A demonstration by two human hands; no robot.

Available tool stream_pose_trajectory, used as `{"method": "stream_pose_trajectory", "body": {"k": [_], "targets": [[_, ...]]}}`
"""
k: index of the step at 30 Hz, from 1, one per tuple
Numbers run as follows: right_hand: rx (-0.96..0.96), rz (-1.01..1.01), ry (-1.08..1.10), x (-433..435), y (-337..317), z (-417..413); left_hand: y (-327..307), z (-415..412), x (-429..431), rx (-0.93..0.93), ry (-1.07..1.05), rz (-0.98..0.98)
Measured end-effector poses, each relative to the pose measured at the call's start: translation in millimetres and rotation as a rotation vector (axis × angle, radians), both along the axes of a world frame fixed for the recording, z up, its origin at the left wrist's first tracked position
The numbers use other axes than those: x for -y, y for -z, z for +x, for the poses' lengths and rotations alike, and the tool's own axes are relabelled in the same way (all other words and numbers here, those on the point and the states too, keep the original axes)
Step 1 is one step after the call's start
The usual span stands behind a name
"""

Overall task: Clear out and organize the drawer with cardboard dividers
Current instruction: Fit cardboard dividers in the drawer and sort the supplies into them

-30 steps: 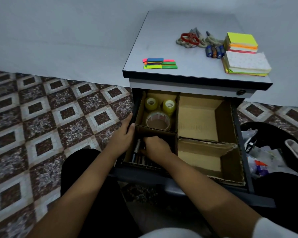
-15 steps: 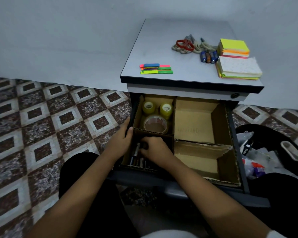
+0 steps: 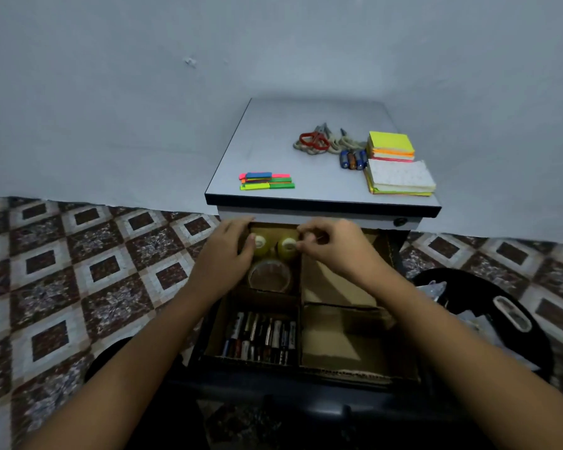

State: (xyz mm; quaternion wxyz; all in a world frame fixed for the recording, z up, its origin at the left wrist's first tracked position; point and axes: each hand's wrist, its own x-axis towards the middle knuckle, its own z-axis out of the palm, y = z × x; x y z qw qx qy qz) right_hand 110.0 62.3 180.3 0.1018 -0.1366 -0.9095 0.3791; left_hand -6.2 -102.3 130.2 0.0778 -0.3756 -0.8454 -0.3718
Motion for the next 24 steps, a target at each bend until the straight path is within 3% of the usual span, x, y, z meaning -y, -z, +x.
{"method": "stream_pose_trajectory", "body": {"k": [5, 12, 19, 24], "targets": [[-0.045, 0.100, 0.100, -40, -36, -8, -52, -2, -58, -0.014, 0.094, 0.074], [0.020, 0.255, 0.212, -100, -66, -26, -98, -19, -131, 0.159, 0.084, -0.063], [0.115, 0.140, 0.313, -144, -81, -51, -111, -39, -190, 0.630, 0.037, 0.019], [0.132, 0.154, 0.314, -156, -82, -68, -98, -62, -222, 0.667, -0.034, -0.029]]}}
